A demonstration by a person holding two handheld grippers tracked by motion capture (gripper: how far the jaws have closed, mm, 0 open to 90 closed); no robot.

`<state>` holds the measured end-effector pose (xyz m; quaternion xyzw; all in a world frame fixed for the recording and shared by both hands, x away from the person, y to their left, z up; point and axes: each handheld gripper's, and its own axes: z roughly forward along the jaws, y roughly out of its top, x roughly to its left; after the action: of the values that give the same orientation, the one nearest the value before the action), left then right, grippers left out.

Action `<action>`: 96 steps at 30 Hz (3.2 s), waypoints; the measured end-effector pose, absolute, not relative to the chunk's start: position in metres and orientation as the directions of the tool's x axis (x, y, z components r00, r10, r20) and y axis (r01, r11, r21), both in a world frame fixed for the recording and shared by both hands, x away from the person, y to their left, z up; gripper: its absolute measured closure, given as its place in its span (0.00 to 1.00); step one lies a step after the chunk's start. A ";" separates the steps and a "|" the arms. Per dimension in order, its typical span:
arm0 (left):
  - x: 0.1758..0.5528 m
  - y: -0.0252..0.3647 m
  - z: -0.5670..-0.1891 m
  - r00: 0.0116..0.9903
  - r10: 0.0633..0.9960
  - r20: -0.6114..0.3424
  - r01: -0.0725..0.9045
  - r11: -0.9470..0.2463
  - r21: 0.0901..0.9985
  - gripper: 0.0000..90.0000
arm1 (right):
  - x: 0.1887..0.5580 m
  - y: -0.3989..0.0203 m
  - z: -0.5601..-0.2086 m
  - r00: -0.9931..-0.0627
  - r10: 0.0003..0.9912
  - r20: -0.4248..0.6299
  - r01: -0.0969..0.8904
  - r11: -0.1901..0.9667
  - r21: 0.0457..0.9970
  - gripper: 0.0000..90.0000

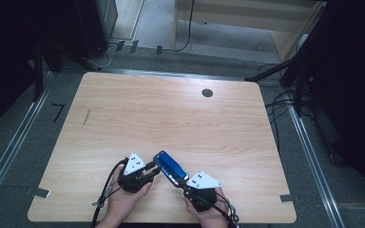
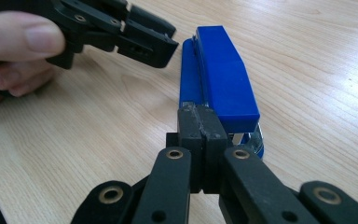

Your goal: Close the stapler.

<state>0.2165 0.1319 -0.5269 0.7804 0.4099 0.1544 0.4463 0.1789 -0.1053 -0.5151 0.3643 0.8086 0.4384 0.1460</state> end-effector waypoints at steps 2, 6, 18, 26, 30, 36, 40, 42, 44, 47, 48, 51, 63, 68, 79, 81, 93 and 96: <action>0.215 0.135 -0.526 0.608 0.785 -0.115 0.498 -0.265 0.826 0.69 | 0.179 -0.105 -0.516 -0.692 0.718 0.077 0.459 0.356 0.814 1.00; 0.213 0.147 -0.523 0.593 0.799 -0.101 0.477 -0.248 0.843 0.65 | 0.180 -0.108 -0.516 -0.689 0.721 0.077 0.460 0.353 0.814 1.00; 0.208 0.188 -0.513 0.531 0.838 -0.126 0.459 -0.160 0.874 0.48 | 0.191 -0.119 -0.518 -0.656 0.750 0.086 0.482 0.329 0.812 1.00; 0.201 0.212 -0.513 0.510 0.853 -0.115 0.446 -0.147 0.883 0.37 | 0.200 -0.122 -0.520 -0.640 0.762 0.096 0.492 0.311 0.813 1.00; 0.197 0.227 -0.516 0.437 0.892 -0.115 0.463 -0.114 0.879 0.30 | 0.206 -0.125 -0.520 -0.631 0.769 0.104 0.498 0.298 0.815 1.00; 0.195 0.249 -0.514 0.369 0.922 -0.121 0.476 -0.075 0.876 0.22 | 0.217 -0.127 -0.521 -0.618 0.778 0.110 0.506 0.288 0.813 1.00; 0.190 0.261 -0.515 0.345 0.930 -0.125 0.496 -0.068 0.866 0.19 | 0.225 -0.130 -0.522 -0.601 0.791 0.114 0.517 0.276 0.811 1.00; 0.188 0.268 -0.515 0.331 0.935 -0.131 0.505 -0.058 0.861 0.15 | 0.229 -0.132 -0.523 -0.591 0.798 0.117 0.521 0.267 0.811 1.00; 0.185 0.274 -0.515 0.320 0.942 -0.106 0.510 -0.077 0.857 0.14 | 0.232 -0.134 -0.523 -0.585 0.803 0.113 0.522 0.267 0.810 1.00; 0.181 0.283 -0.516 0.310 0.945 -0.104 0.514 -0.075 0.854 0.11 | 0.237 -0.136 -0.524 -0.578 0.809 0.112 0.524 0.262 0.810 1.00; 0.180 0.286 -0.517 0.311 0.945 -0.104 0.514 -0.076 0.854 0.11 | 0.238 -0.136 -0.525 -0.574 0.811 0.112 0.526 0.261 0.809 1.00; 0.179 0.292 -0.517 0.303 0.947 -0.110 0.506 -0.062 0.860 0.10 | 0.242 -0.137 -0.526 -0.567 0.816 0.110 0.528 0.258 0.809 1.00; 0.181 0.294 -0.522 0.293 0.950 -0.112 0.520 -0.060 0.852 0.10 | 0.251 -0.138 -0.531 -0.556 0.824 0.106 0.537 0.260 0.802 1.00; 0.181 0.295 -0.522 0.289 0.950 -0.119 0.521 -0.052 0.852 0.10 | 0.253 -0.137 -0.532 -0.554 0.826 0.103 0.541 0.264 0.799 1.00; 0.181 0.296 -0.522 0.292 0.948 -0.124 0.521 -0.049 0.852 0.11 | 0.259 -0.134 -0.530 -0.553 0.828 0.094 0.538 0.269 0.799 1.00; 0.181 0.295 -0.523 0.293 0.948 -0.120 0.520 -0.052 0.853 0.11 | 0.259 -0.134 -0.530 -0.554 0.827 0.096 0.539 0.268 0.798 1.00; 0.181 0.294 -0.524 0.295 0.949 -0.115 0.522 -0.059 0.851 0.11 | 0.247 -0.150 -0.521 -0.561 0.823 0.092 0.510 0.256 0.822 1.00; 0.182 0.294 -0.524 0.294 0.949 -0.114 0.523 -0.060 0.850 0.11 | 0.245 -0.157 -0.518 -0.558 0.824 0.102 0.505 0.240 0.829 0.91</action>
<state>0.1817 0.2937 -0.5238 0.6833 0.5386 0.2508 0.4244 0.2449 -0.1566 -0.5181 0.4337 0.7661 0.4383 0.1817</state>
